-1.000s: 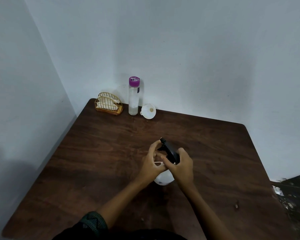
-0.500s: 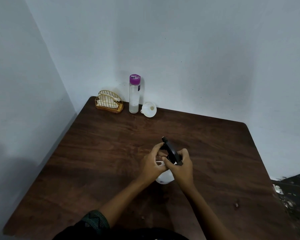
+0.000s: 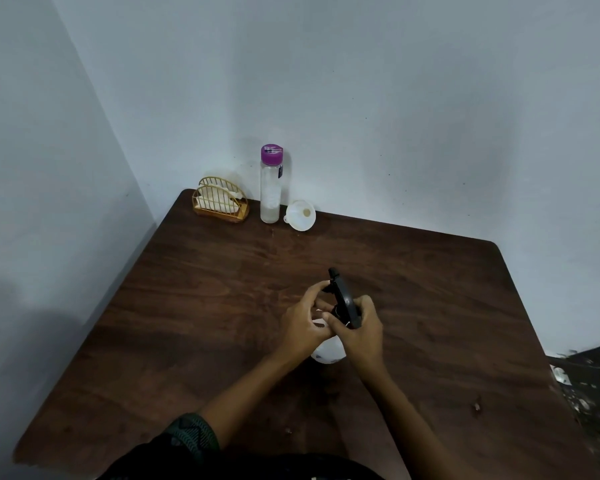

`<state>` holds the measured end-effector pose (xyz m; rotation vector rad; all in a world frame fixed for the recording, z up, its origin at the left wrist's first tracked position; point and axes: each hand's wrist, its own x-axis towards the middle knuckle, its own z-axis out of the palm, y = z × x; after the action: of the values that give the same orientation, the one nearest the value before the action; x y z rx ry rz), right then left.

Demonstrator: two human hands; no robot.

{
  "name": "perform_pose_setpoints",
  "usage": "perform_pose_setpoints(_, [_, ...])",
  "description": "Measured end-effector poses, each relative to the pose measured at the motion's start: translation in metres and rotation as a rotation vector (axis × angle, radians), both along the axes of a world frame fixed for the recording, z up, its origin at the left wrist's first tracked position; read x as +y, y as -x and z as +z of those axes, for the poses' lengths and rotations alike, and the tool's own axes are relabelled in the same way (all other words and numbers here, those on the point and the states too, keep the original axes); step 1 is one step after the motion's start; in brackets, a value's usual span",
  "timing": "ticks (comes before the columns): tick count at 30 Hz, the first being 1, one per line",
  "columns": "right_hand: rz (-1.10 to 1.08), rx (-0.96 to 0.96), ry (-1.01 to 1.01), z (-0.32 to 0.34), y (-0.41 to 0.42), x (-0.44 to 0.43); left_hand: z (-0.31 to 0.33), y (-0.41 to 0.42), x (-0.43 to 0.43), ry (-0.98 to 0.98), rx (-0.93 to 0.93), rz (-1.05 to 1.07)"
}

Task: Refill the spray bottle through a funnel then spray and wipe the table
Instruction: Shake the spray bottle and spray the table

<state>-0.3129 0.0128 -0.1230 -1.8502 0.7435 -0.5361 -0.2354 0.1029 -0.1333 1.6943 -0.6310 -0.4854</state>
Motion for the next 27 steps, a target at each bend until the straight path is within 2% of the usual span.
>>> perform_pose_setpoints(3, [0.091, -0.053, -0.098, 0.001, -0.005, -0.001, -0.001, 0.002, 0.001, 0.051, 0.023, -0.011])
perform_pose_setpoints(6, [0.139, -0.105, -0.108, 0.002, -0.011, -0.003, -0.008, 0.003, 0.004, 0.102, 0.120, -0.032])
perform_pose_setpoints(8, [0.126, -0.110, -0.174, 0.006, -0.013, -0.007, -0.013, -0.001, 0.010, -0.010, 0.159, -0.094])
perform_pose_setpoints(11, [0.104, -0.145, -0.311, 0.020, -0.007, -0.021, -0.018, -0.003, 0.022, -0.239, 0.295, -0.312])
perform_pose_setpoints(14, [0.279, -0.140, -0.404, 0.038, 0.005, -0.036, -0.021, 0.012, 0.022, -0.284, 0.383, -0.503])
perform_pose_setpoints(17, [0.340, -0.073, -0.484, 0.042, 0.013, -0.047, -0.025, 0.026, 0.017, -0.257, 0.379, -0.529])
perform_pose_setpoints(20, [0.170, 0.015, -0.526, 0.042, 0.011, -0.047, -0.029, 0.037, 0.015, -0.270, 0.368, -0.583])
perform_pose_setpoints(22, [0.087, 0.154, -0.506, 0.041, 0.009, -0.044, -0.029, 0.044, 0.014, -0.296, 0.386, -0.651])
perform_pose_setpoints(25, [0.204, 0.390, -0.515, 0.041, 0.012, -0.043, -0.031, 0.054, 0.011, -0.330, 0.428, -0.776])
perform_pose_setpoints(27, [0.283, 0.396, -0.564, 0.039, 0.016, -0.046, -0.030, 0.055, 0.013, -0.334, 0.463, -0.791])
